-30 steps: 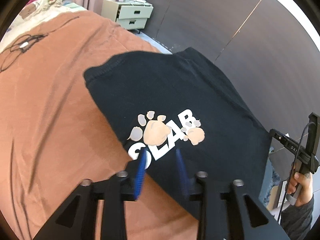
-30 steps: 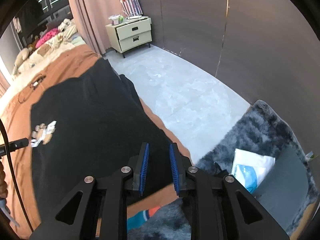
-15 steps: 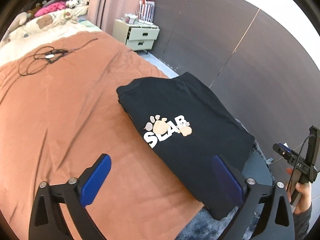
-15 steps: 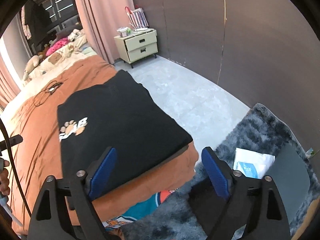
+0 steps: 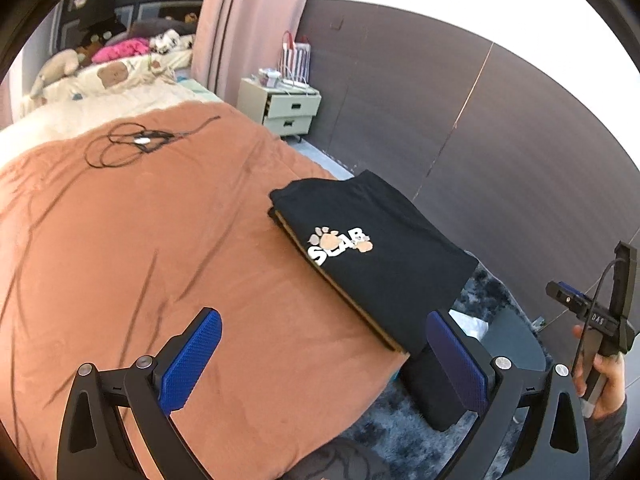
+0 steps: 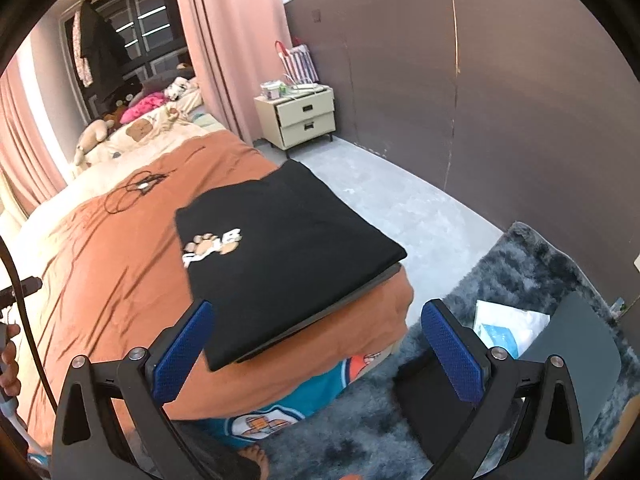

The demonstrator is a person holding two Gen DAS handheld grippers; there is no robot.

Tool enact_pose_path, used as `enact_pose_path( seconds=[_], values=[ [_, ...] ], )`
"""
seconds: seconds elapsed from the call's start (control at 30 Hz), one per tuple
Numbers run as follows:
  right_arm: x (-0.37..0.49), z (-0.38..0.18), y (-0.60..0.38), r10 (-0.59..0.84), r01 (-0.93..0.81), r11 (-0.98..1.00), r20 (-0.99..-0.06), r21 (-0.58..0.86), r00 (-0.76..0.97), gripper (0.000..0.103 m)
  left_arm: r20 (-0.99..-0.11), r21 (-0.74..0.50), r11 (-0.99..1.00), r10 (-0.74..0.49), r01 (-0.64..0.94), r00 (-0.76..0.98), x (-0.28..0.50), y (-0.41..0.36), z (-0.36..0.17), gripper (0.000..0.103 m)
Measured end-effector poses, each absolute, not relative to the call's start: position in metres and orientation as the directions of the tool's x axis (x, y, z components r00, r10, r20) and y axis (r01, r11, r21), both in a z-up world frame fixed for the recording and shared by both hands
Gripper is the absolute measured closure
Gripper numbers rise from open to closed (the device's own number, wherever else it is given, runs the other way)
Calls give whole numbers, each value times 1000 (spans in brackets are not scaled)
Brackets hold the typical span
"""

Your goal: Fold small clothes

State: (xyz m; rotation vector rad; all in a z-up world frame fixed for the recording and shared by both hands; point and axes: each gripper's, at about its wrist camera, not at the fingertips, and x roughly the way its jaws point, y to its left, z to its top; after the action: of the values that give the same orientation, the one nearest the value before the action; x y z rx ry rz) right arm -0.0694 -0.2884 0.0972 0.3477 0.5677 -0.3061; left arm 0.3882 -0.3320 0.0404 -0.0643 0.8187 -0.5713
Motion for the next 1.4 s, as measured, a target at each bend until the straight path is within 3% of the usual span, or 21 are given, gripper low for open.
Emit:
enact_pose_path(
  seconds=[0.7,1.4],
  values=[
    [-162,93,-210,-124,243,946,-454,215,882,0,-554,-168,896,-431,412,713,237,-224,75,0],
    [-217,40,-148,-10,86,980,-386,181,923,0,-474,-111,955,-293,273,830,109,-146,42,0]
  ],
)
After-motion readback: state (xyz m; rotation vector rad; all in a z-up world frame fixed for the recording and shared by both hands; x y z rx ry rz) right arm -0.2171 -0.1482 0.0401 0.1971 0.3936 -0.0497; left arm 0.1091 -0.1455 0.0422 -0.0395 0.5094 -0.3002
